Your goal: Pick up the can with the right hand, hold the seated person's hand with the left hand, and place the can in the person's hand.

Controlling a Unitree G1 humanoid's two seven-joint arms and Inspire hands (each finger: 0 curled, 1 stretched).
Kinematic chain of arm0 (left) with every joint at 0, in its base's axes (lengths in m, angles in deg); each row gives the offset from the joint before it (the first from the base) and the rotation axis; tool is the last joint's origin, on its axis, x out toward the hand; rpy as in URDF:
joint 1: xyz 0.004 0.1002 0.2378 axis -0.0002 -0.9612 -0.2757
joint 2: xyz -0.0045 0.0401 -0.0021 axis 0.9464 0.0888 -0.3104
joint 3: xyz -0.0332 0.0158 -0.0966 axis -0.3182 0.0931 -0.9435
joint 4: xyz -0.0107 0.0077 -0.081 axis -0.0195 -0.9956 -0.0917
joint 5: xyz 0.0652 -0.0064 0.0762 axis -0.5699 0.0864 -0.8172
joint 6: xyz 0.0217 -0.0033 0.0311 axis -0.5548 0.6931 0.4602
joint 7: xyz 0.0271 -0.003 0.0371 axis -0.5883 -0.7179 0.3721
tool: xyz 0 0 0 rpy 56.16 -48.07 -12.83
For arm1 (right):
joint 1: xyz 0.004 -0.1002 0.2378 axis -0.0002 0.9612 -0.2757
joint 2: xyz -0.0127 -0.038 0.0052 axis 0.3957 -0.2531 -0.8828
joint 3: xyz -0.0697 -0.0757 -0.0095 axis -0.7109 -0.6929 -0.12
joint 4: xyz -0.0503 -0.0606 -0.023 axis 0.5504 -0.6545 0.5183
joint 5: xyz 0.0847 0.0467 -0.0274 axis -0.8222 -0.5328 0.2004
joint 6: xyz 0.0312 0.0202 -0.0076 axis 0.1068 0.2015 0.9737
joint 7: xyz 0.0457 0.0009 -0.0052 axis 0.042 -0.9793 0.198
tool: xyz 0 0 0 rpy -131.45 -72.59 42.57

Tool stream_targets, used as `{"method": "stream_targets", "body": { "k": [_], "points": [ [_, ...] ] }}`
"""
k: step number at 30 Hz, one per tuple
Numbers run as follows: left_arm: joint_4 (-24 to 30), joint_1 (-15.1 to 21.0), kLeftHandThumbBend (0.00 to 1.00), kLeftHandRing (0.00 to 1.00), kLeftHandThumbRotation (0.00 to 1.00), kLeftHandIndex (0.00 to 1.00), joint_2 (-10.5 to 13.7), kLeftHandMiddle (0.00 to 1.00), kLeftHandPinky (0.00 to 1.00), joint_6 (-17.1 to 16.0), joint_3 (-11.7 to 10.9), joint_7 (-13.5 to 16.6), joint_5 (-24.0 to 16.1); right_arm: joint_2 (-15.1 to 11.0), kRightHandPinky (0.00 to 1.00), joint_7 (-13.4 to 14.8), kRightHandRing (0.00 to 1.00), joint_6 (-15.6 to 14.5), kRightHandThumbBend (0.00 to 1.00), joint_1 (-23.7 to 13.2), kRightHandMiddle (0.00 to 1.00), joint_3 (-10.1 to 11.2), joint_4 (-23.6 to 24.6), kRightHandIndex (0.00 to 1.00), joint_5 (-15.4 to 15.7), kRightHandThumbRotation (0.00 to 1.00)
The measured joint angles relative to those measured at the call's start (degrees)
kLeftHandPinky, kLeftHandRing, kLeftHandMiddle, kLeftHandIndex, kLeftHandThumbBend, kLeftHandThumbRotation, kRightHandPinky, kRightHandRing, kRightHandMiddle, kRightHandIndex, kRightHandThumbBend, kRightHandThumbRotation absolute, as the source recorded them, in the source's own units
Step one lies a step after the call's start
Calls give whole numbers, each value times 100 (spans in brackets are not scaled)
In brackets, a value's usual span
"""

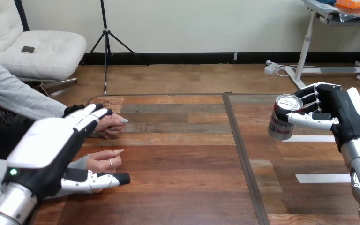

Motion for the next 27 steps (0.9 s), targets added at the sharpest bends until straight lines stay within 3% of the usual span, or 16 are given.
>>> {"method": "stream_targets", "body": {
  "k": [10,27],
  "points": [
    [-48,221,100,97,67,92,378,98,75,15,56,196,-378,0,34,-7,37,-3,71,0,42,0,0,45,-2,0],
    [-487,567,100,96,60,95,747,99,78,148,345,385,-635,0,34,-40,37,-5,71,0,42,0,0,45,-5,0]
  ]
}}
